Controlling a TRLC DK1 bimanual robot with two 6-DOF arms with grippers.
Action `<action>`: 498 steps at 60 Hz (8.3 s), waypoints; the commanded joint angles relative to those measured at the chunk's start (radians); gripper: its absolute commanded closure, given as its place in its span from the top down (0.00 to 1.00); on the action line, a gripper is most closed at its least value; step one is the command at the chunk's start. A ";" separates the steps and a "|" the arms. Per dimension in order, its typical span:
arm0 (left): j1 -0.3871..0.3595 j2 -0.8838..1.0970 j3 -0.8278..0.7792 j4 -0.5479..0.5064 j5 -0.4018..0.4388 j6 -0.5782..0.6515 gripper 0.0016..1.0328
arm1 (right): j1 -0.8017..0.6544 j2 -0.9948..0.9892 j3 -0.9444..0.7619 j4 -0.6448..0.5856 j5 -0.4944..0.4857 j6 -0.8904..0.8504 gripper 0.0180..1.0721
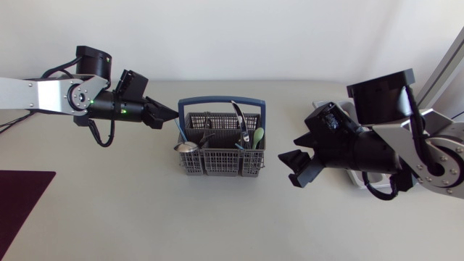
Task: Sort the cutlery from the basket into the organizer compartments.
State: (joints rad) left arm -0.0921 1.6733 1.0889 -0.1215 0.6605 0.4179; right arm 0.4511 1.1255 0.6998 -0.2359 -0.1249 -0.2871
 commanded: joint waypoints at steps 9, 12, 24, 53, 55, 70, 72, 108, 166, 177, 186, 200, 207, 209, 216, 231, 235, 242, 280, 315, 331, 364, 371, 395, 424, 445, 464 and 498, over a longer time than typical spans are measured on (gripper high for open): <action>-0.005 -0.089 -0.092 0.020 -0.006 0.007 0.03 | 0.008 -0.023 -0.033 -0.002 0.013 0.017 0.68; -0.006 -0.116 -0.119 0.040 -0.012 0.007 0.03 | 0.008 -0.024 -0.034 -0.002 0.011 0.019 0.68; -0.038 -0.245 -0.199 0.117 -0.084 0.012 0.03 | 0.024 -0.043 -0.036 -0.011 0.018 0.019 0.68; -0.136 -0.495 -0.001 -0.135 -0.171 -0.001 0.03 | 0.098 -0.142 0.001 -0.089 0.051 0.017 0.68; -0.135 -0.517 0.026 -0.167 -0.171 -0.005 0.03 | 0.104 -0.156 0.015 -0.102 0.051 0.016 0.68; -0.118 -0.641 0.180 -0.293 -0.171 -0.071 0.03 | 0.133 -0.230 0.098 -0.161 0.054 0.011 0.68; -0.121 -0.644 0.198 -0.311 -0.168 -0.082 0.03 | 0.139 -0.237 0.106 -0.164 0.054 0.011 0.68; -0.307 -0.471 0.220 -0.418 0.007 -0.261 0.03 | 0.262 -0.282 0.168 -0.186 -0.025 0.012 0.68; -0.419 -0.245 0.290 -0.438 0.151 -0.376 0.03 | 0.209 -0.092 0.030 0.043 -0.191 -0.018 0.45; -0.416 -0.244 0.290 -0.438 0.165 -0.384 0.03 | 0.207 -0.073 0.027 0.060 -0.190 -0.014 0.34; -0.408 -0.245 0.287 -0.438 0.180 -0.387 0.03 | 0.209 -0.066 0.030 0.063 -0.190 -0.011 0.16; -0.396 -0.251 0.290 -0.440 0.192 -0.395 0.04 | 0.209 -0.076 0.023 0.040 -0.190 -0.003 0.05; -0.373 -0.256 0.321 -0.435 0.202 -0.415 0.34 | 0.209 -0.095 0.015 0.012 -0.190 -0.003 0.05; -0.368 -0.257 0.333 -0.434 0.205 -0.416 0.43 | 0.209 -0.102 0.012 0.003 -0.190 -0.003 0.05; -0.330 -0.261 0.387 -0.380 0.203 -0.461 0.66 | 0.207 -0.139 -0.005 -0.036 -0.188 -0.006 0.05; -0.199 -0.259 0.476 -0.297 0.172 -0.482 0.75 | 0.084 -0.259 -0.057 -0.135 -0.182 -0.047 0.05; -0.190 -0.254 0.465 -0.328 0.145 -0.433 0.75 | 0.001 -0.276 -0.060 -0.157 -0.186 -0.076 0.05; -0.195 -0.257 0.399 -0.365 0.060 -0.311 0.75 | -0.167 -0.265 -0.059 -0.174 -0.217 -0.132 0.05; -0.411 -0.300 -0.047 -0.256 -0.351 0.098 0.74 | -0.637 0.522 0.254 0.096 -0.061 -0.089 0.05; -0.475 -0.290 -0.178 -0.096 -0.407 0.156 0.74 | -0.646 0.873 0.480 0.040 0.085 0.000 0.19; -0.509 -0.211 -0.158 -0.046 -0.406 0.114 0.74 | -0.649 0.772 0.417 0.043 0.076 -0.003 0.67; -0.563 -0.032 0.161 -0.294 -0.507 -0.087 0.45 | -0.647 0.507 0.237 0.044 0.027 -0.014 0.82; -0.567 -0.004 0.174 -0.305 -0.533 -0.088 0.40 | -0.643 0.476 0.218 0.043 0.022 -0.014 0.82; -0.584 0.045 0.189 -0.313 -0.604 -0.096 0.32 | -0.624 0.390 0.161 0.041 0.013 -0.018 0.82; -0.621 0.059 0.216 -0.342 -0.685 -0.080 0.24 | -0.615 0.355 0.132 0.046 0.013 -0.026 0.83; -0.637 0.071 0.252 -0.357 -0.702 -0.068 0.03 | -0.614 0.336 0.115 0.046 0.013 -0.043 0.83; -0.640 0.072 0.292 -0.409 -0.705 -0.050 0.03 | -0.608 0.323 0.101 0.046 0.013 -0.052 0.83; -0.640 0.042 0.537 -0.693 -0.742 0.076 0.03 | -0.497 0.197 0.029 0.041 -0.016 -0.106 0.83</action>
State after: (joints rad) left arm -0.7242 1.7256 1.5673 -0.7780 -0.0658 0.4515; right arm -0.0719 1.3624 0.7662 -0.1837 -0.1272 -0.3679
